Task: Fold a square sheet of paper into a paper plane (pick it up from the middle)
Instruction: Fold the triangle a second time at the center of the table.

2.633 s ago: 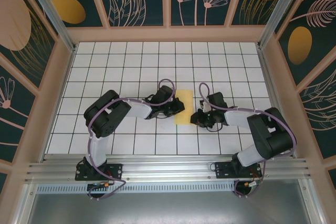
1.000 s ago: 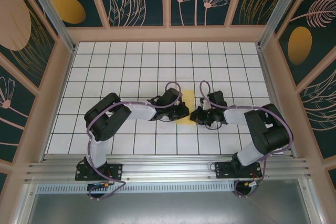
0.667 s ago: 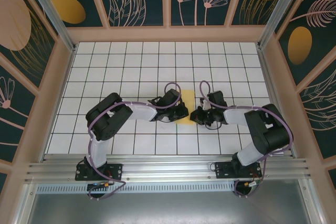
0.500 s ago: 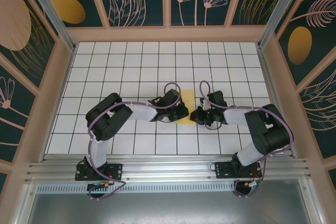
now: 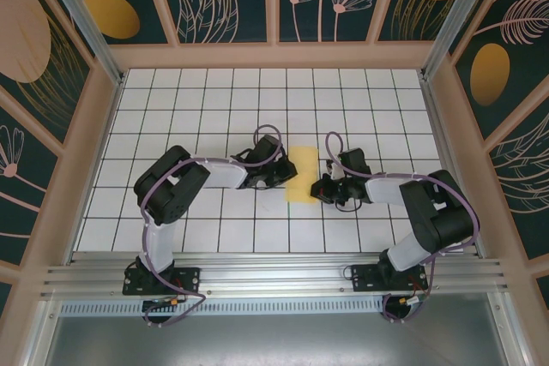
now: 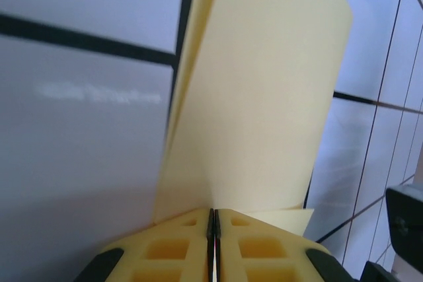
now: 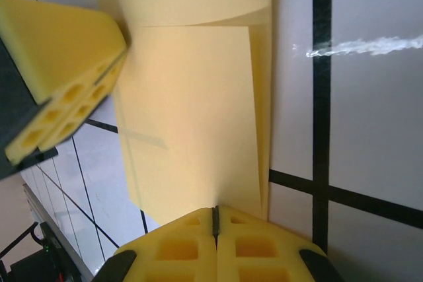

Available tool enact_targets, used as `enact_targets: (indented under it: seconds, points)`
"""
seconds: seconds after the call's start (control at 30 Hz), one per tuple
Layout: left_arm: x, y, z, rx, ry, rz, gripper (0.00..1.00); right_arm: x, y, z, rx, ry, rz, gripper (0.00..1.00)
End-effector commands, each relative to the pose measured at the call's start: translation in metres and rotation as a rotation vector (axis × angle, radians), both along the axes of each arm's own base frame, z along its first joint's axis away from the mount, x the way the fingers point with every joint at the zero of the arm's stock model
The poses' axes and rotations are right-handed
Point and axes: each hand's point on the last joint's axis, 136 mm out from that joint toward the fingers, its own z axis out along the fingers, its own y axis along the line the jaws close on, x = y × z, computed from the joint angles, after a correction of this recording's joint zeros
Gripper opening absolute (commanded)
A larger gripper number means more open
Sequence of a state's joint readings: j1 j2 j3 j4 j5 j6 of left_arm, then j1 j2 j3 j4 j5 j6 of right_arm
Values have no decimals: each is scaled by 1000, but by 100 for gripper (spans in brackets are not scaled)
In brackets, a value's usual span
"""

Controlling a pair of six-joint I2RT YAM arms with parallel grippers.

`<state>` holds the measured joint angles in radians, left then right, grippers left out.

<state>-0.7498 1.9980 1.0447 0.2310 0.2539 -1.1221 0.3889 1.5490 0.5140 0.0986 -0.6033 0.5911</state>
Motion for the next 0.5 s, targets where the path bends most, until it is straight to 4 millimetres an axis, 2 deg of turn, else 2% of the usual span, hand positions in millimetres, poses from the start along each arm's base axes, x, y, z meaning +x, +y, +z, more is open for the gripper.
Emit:
enact_targets:
  seconds: [0.0, 0.1, 0.3, 0.47]
  points:
    - [22, 46, -21, 146, -16, 93, 15, -33, -23, -34, -135, 130, -6, 3]
    - [29, 49, -14, 151, -28, 91, 15, -32, -22, -32, -126, 124, -4, 3]
    - [40, 51, 15, 149, -80, 91, 16, -28, -17, -26, -99, 118, -2, 4]
    - [33, 29, 52, -15, -130, 33, 17, -20, -14, -18, -87, 98, -10, 4]
